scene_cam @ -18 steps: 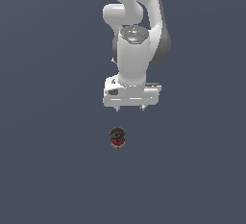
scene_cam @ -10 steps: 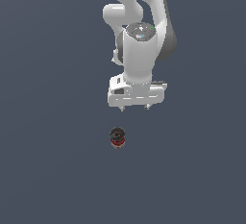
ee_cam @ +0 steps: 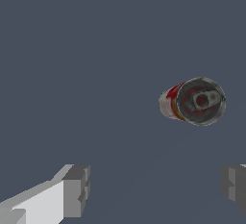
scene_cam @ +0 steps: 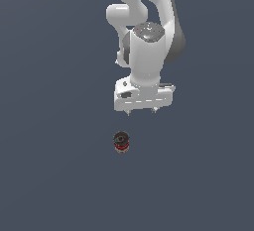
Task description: Pick up the object and move it to a goal position.
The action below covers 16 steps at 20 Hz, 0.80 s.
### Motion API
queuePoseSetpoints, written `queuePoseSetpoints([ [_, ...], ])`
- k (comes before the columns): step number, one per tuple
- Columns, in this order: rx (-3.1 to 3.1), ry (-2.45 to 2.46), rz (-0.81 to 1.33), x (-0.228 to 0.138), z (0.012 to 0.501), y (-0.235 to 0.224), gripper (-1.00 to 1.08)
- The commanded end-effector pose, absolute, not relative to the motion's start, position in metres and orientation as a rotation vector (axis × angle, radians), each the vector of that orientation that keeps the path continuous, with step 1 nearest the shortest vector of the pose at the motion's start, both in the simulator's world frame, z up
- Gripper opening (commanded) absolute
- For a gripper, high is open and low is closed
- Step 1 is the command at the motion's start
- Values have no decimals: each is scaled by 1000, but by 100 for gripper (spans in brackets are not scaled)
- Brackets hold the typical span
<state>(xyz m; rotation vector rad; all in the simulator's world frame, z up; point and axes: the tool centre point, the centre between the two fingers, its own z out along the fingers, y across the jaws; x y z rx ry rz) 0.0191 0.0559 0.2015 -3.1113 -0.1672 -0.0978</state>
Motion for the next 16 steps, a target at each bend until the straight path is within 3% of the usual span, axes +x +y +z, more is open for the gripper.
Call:
queuePoseSetpoints([
  [1, -3112, -187, -93, 23, 198, 52, 100],
  [16, -3102, -473, -24, 69, 147, -3, 100],
])
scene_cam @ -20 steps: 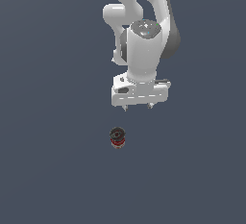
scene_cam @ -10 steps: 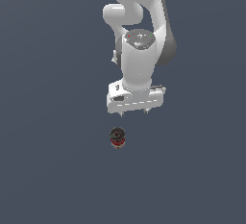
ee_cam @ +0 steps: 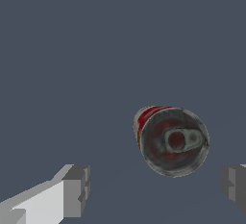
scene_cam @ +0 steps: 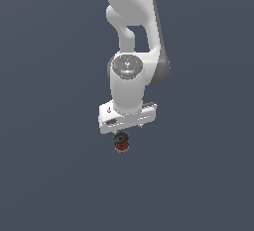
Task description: Pick up the object and move it to a goal position.
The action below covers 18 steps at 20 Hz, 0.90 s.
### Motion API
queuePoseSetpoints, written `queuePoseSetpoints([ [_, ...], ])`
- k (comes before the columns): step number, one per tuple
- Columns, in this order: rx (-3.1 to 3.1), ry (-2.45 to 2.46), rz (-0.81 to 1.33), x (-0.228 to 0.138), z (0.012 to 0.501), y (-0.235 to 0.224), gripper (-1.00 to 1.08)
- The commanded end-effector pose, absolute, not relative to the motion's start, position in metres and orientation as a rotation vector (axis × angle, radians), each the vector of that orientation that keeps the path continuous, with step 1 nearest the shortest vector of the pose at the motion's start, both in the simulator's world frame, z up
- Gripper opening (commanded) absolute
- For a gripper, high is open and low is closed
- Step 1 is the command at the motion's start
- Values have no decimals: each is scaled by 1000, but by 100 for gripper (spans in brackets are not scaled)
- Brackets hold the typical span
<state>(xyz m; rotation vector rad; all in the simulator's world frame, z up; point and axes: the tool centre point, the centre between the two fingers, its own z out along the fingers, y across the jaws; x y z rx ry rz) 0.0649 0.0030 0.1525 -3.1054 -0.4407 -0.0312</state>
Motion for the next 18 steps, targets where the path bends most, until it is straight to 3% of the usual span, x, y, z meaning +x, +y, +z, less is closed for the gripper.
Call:
queuePoseSetpoints([
  [1, -3101, -489, -20, 71, 143, -6, 100],
  [18, -3091, -561, 0, 80, 113, -23, 100],
])
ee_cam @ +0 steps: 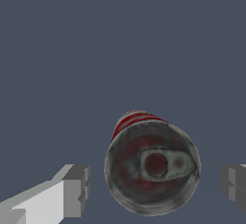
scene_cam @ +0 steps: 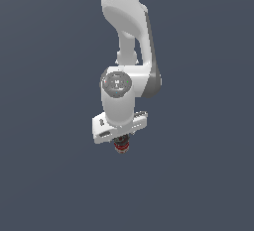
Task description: Pick up the object and move it to a goal position.
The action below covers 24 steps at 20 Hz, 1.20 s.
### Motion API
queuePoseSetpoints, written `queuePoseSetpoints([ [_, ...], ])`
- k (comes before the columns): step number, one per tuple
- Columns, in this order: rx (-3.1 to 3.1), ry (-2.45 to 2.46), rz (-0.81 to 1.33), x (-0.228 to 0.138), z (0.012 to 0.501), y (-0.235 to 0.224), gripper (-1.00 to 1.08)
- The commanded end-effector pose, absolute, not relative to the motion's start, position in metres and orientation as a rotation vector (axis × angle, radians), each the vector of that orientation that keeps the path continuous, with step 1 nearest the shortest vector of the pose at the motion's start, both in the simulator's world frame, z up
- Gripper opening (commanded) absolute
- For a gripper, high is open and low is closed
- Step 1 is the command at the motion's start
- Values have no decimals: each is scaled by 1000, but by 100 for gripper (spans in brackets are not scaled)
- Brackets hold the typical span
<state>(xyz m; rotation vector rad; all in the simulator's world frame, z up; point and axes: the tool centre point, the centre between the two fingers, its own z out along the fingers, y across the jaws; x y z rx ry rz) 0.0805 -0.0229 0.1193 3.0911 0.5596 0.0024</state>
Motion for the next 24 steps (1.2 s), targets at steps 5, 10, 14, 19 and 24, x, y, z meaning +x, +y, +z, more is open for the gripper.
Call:
queuePoseSetpoints([
  [5, 3091, 564, 0, 79, 86, -23, 100],
  [10, 3090, 565, 0, 80, 76, -23, 100],
  [14, 3090, 565, 0, 81, 77, -23, -100],
  [19, 3090, 565, 0, 81, 77, -23, -100],
  [24, 3091, 565, -2, 80, 77, -23, -100],
])
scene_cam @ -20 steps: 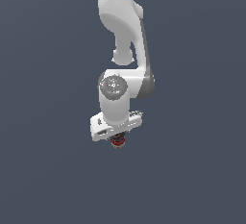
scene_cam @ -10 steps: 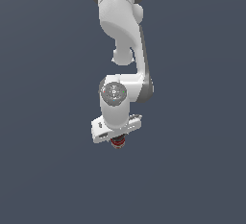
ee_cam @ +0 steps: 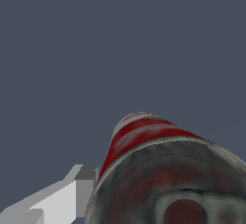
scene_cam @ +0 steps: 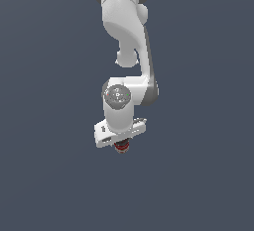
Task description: Pick up the object and move it to a goal position.
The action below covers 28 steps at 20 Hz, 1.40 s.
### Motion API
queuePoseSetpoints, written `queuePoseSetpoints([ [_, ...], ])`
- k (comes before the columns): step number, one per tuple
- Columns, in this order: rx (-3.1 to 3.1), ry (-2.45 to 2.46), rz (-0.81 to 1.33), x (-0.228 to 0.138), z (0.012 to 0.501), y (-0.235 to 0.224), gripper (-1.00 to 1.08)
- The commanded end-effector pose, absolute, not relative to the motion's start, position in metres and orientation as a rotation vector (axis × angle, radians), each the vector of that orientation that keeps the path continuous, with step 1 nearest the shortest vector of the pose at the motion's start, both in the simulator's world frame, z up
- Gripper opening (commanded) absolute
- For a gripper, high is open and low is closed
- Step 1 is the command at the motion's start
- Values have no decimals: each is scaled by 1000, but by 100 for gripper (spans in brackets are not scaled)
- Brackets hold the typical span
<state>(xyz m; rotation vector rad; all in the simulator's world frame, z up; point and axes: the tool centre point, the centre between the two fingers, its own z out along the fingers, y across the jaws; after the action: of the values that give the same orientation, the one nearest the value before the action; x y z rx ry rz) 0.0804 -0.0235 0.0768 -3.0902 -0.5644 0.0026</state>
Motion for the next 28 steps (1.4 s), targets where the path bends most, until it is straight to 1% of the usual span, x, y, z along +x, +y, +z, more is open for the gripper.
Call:
queuePoseSetpoints([
  [1, -3090, -565, 2, 80, 77, -24, -100],
  [8, -3090, -565, 2, 72, 84, -33, -100],
  [14, -3090, -565, 2, 54, 101, -55, -100],
  [18, -3090, -565, 2, 34, 120, -78, -100],
  [28, -3090, -564, 1, -30, 182, -156, -100],
])
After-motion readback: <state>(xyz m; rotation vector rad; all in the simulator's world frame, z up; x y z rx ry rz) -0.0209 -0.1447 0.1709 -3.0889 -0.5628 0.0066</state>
